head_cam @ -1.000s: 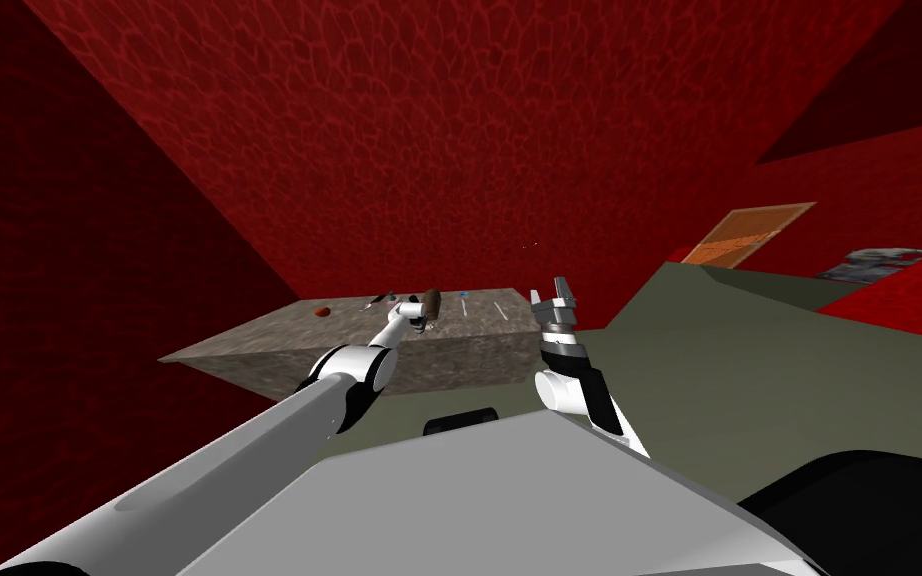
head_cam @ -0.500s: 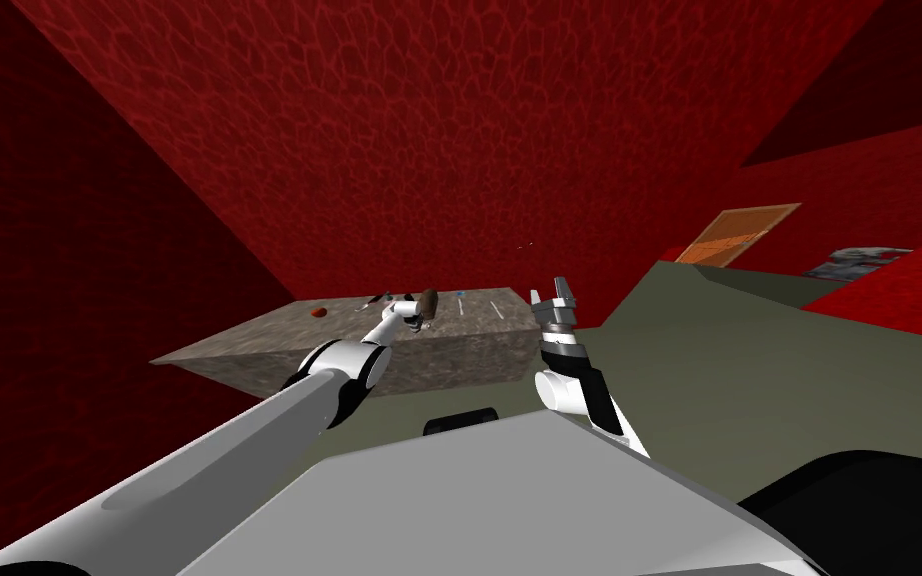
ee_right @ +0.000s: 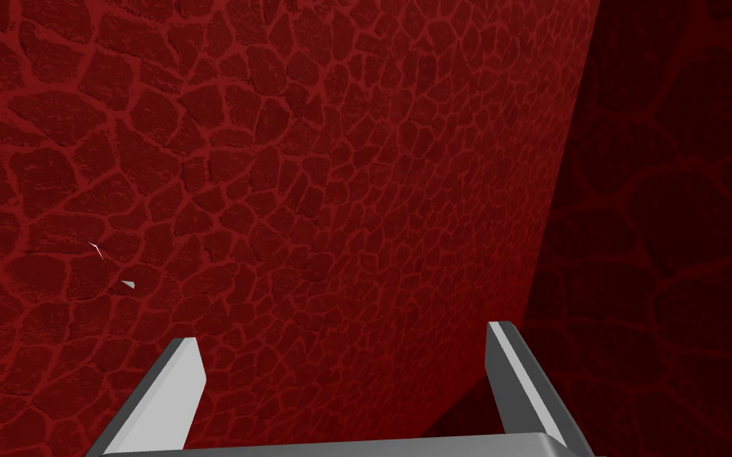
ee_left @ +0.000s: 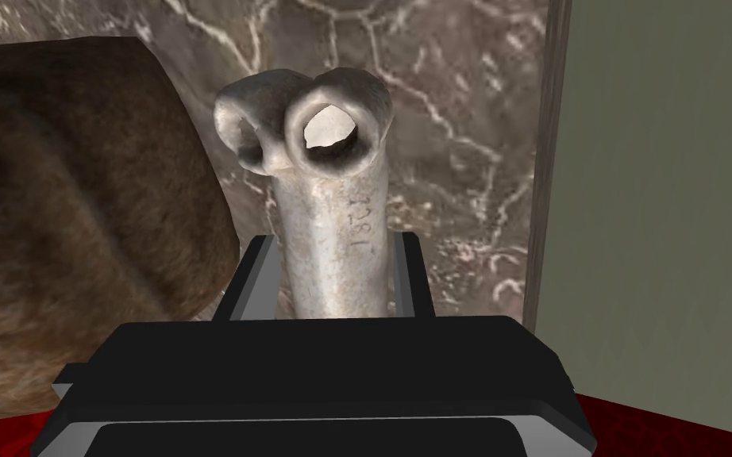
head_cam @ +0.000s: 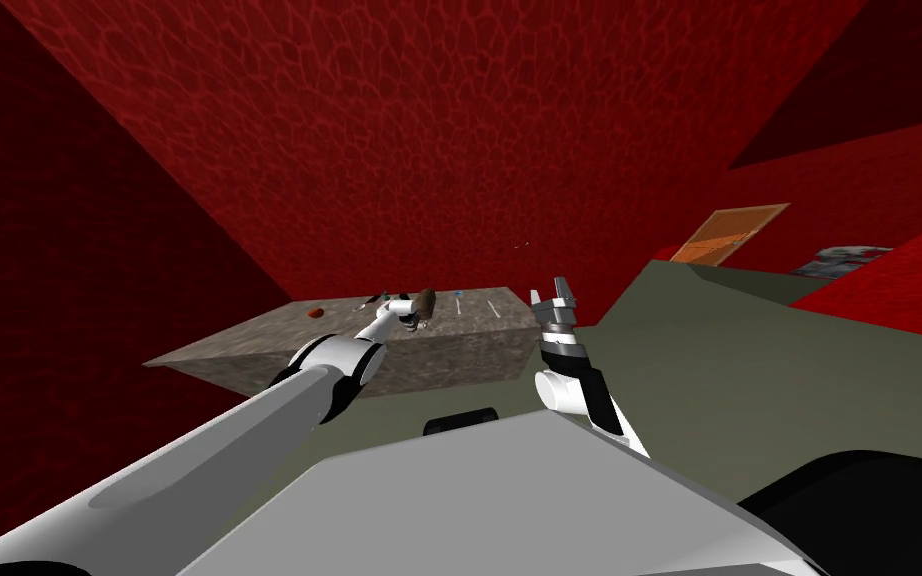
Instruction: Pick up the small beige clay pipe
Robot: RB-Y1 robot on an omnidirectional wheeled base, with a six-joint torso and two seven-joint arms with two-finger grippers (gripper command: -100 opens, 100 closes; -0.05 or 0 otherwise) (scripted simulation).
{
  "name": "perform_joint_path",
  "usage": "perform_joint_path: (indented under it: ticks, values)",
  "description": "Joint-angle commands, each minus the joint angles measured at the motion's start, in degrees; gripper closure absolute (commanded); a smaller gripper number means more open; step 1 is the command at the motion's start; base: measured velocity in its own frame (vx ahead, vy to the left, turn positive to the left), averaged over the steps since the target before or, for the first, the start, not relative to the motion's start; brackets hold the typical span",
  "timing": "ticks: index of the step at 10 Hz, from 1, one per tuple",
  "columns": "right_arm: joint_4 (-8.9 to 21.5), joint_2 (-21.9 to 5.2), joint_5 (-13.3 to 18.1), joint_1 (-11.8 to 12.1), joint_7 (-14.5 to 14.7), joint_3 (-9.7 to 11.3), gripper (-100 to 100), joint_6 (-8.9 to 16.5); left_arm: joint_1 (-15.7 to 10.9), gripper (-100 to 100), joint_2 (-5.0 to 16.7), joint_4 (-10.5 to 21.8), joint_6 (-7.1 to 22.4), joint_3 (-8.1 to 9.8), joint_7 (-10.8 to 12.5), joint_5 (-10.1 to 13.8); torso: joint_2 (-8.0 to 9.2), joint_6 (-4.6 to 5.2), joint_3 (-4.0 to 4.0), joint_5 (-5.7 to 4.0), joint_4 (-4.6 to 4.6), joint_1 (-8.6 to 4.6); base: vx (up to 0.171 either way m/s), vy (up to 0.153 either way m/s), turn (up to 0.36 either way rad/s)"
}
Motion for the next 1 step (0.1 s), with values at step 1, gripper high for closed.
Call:
perform_joint_path:
  ticks: [1]
  values:
    - [0.00, 0.00, 0.00, 0.00, 0.00, 0.00, 0, 0.00, 0.00, 0, 0.00, 0.00, 0.00, 0.00, 0.00, 0.00, 0.00, 0.00, 0.00, 0.00, 0.00, 0.00, 0.000, 0.000, 0.000]
